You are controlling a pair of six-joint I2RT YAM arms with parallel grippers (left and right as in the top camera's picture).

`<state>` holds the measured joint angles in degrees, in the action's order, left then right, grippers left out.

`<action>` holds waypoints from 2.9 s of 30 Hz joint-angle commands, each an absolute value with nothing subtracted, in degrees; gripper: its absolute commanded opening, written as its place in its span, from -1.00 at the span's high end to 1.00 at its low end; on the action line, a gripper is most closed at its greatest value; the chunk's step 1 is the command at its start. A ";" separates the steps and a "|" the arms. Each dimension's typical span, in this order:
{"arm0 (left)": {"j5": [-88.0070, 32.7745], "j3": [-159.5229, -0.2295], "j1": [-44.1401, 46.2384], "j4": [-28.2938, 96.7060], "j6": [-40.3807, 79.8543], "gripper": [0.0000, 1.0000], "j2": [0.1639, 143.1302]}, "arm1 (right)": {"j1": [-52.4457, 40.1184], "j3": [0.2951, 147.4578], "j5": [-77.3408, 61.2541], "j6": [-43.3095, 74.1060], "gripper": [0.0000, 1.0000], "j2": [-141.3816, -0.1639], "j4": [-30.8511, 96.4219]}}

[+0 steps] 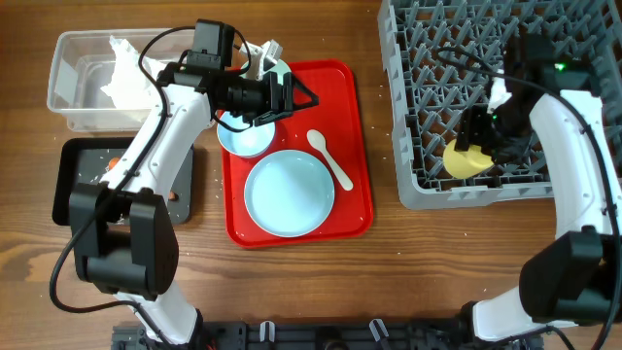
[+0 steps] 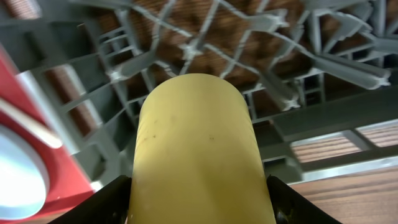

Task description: Sort waste into correct bins and load items into the dishwasher rack

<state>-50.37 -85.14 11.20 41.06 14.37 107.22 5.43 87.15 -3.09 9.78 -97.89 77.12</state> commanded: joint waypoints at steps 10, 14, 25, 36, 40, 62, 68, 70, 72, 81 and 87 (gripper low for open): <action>-48.27 -85.78 11.42 41.43 12.21 -0.61 105.84 | 8.86 86.50 -5.96 6.50 0.12 -100.42 74.96; -48.27 -85.78 11.42 41.47 12.21 -0.60 105.84 | 8.86 86.13 -5.98 7.40 0.05 -101.25 75.18; -48.10 -85.78 11.42 41.47 12.21 -0.55 105.84 | 8.86 86.70 -8.19 7.75 -0.75 -101.41 75.35; -40.73 -85.78 13.32 43.48 12.19 -0.66 105.86 | 7.88 99.02 -15.27 7.44 -0.79 -98.52 77.60; -31.27 -85.78 13.67 45.50 12.10 -0.70 105.84 | 5.28 99.39 -17.17 7.44 -0.76 -95.61 76.25; -16.12 -85.80 13.63 53.65 -1.13 -0.66 99.29 | -6.59 99.26 -18.50 7.62 -0.68 -95.13 69.41; -8.51 -85.80 13.67 54.94 -1.15 -0.65 97.84 | -6.59 99.26 -18.52 7.64 -0.67 -95.13 67.40; -7.94 -85.80 13.67 55.81 -1.15 -0.61 97.86 | -6.59 99.26 -18.48 7.46 -0.67 -95.15 67.05; -7.79 -85.80 13.67 56.51 -1.15 -0.61 97.86 | -6.59 99.26 -18.48 7.35 -0.67 -95.15 66.59; -7.79 -85.78 15.81 56.45 -1.13 -0.60 98.26 | -6.59 98.89 -18.50 7.27 -0.68 -95.37 64.55; -7.79 -85.78 17.06 56.14 -1.15 -0.57 98.98 | -6.59 98.89 -18.48 7.01 -0.68 -95.39 64.55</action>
<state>-8.36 -85.14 16.43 56.58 -0.19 98.76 -6.24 98.08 -17.61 7.44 -95.81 64.82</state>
